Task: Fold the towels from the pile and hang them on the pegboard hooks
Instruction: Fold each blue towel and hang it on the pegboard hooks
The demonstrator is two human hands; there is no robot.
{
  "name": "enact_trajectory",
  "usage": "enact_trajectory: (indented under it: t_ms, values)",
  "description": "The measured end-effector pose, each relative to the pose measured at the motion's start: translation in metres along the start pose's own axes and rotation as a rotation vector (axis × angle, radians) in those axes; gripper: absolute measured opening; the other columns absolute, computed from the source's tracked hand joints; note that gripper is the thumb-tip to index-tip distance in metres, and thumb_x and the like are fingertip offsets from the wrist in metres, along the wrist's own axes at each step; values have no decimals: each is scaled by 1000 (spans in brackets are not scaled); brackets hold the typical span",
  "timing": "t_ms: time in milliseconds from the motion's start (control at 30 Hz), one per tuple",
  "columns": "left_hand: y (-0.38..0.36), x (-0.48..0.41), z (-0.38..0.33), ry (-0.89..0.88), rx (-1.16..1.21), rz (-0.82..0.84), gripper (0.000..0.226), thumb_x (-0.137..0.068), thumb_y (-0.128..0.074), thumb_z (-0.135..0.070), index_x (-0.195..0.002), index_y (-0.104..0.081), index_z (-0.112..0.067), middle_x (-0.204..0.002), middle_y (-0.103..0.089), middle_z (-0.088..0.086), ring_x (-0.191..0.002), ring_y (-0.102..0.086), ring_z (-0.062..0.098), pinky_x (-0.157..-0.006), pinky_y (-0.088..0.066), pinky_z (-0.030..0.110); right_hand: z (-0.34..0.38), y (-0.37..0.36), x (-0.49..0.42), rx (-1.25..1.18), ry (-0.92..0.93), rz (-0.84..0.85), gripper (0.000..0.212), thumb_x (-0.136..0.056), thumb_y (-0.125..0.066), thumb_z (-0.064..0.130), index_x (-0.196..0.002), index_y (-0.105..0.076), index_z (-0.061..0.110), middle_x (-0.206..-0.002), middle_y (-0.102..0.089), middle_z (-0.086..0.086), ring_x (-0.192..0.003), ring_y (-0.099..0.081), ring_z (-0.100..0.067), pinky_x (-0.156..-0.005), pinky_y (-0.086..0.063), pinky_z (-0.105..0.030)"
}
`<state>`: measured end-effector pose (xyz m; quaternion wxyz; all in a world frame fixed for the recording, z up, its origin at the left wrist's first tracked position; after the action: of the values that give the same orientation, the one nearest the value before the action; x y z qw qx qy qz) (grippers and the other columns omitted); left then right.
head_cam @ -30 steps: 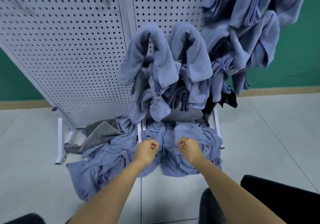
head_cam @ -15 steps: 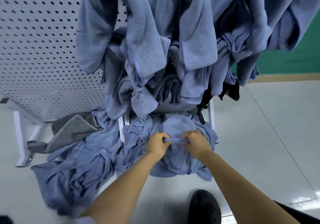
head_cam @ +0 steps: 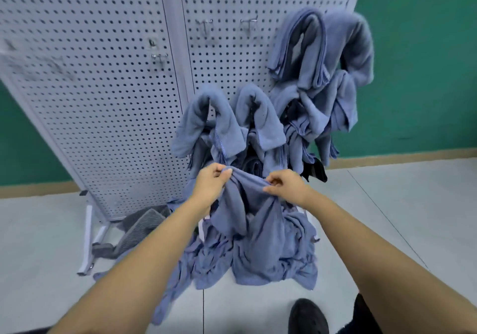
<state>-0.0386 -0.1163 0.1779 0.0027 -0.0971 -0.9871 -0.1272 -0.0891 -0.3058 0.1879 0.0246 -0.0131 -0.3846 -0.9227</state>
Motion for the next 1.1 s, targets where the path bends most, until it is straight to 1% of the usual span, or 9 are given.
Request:
enact_trajectory:
  t_ms: [133,267,367,433,533,667,767,900,1100]
  values:
    - [38,17,-57,-39,2,2,19,-100,-47,-22,-84,-53,-12,-74,-49,1,-67,-44,13,-59,-36,22,64,36,9,141,104,-127,17,-89,-67,18,-74,-61,14,-65,-49,4,-60,-43,-7,-56,-32,-14]
    - [62,29,-90,-55,14,120,24,-92,-55,-36,-87,-55,-12,-82,-56,6,-81,-50,18,-72,-42,30,110,63,14,90,144,-396,8,-88,-65,16,-91,-71,13,-57,-49,8,-57,-46,-11,-59,-42,-29]
    - [66,46,-99,15,-142,319,47,-73,-74,-53,-91,-67,-10,-91,-71,2,-85,-66,16,-80,-52,30,143,69,16,-36,195,-488,9,-86,-63,12,-88,-71,15,-52,-51,9,-49,-51,-5,-55,-43,-18]
    - [63,54,-96,78,-259,418,48,-69,-79,-48,-95,-70,-8,-95,-73,2,-89,-69,16,-84,-54,30,161,64,15,-128,232,-464,11,-87,-62,8,-89,-71,13,-54,-52,7,-43,-51,0,-49,-39,-10]
    - [56,57,-90,143,7,436,27,-75,-77,-24,-91,-67,-4,-94,-71,13,-88,-66,23,-89,-51,37,177,51,9,-238,272,-403,10,-88,-62,5,-89,-71,9,-55,-57,3,-38,-51,-4,-46,-41,-12]
    - [56,51,-68,213,-41,422,61,-64,-84,-38,-112,-64,-4,-107,-70,15,-101,-67,27,-95,-51,45,179,29,3,-401,280,-322,14,-87,-61,2,-92,-73,8,-69,-68,-4,-55,-60,-8,-58,-50,-19]
    - [61,45,-56,210,45,329,48,-79,-76,-28,-118,-62,-5,-108,-71,14,-103,-66,28,-96,-50,45,170,12,0,-427,268,-192,17,-91,-61,4,-106,-68,5,-80,-70,-11,-65,-63,-7,-65,-53,-18]
    - [78,41,-63,146,477,175,44,-93,-60,-19,-133,-50,-5,-109,-71,13,-101,-68,25,-80,-56,33,137,1,-2,-502,56,-100,16,-94,-59,16,-105,-62,6,-94,-68,-15,-74,-61,-14,-71,-54,-25]
    - [83,58,-97,146,795,149,31,-95,-55,-22,-116,-61,0,-104,-72,15,-95,-70,20,-73,-59,29,99,-31,2,-585,-220,78,33,-95,-53,42,-77,-55,14,-76,-60,1,-70,-60,-10,-78,-52,-28]
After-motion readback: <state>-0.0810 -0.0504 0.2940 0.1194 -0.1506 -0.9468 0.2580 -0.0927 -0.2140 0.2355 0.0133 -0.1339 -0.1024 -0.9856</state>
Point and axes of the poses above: each hand's wrist, its own x-axis away from the middle knuckle, its own y-axis out of the back of the hand, z = x × y, the point moved 6 cm from there along -x, towards the middle knuckle
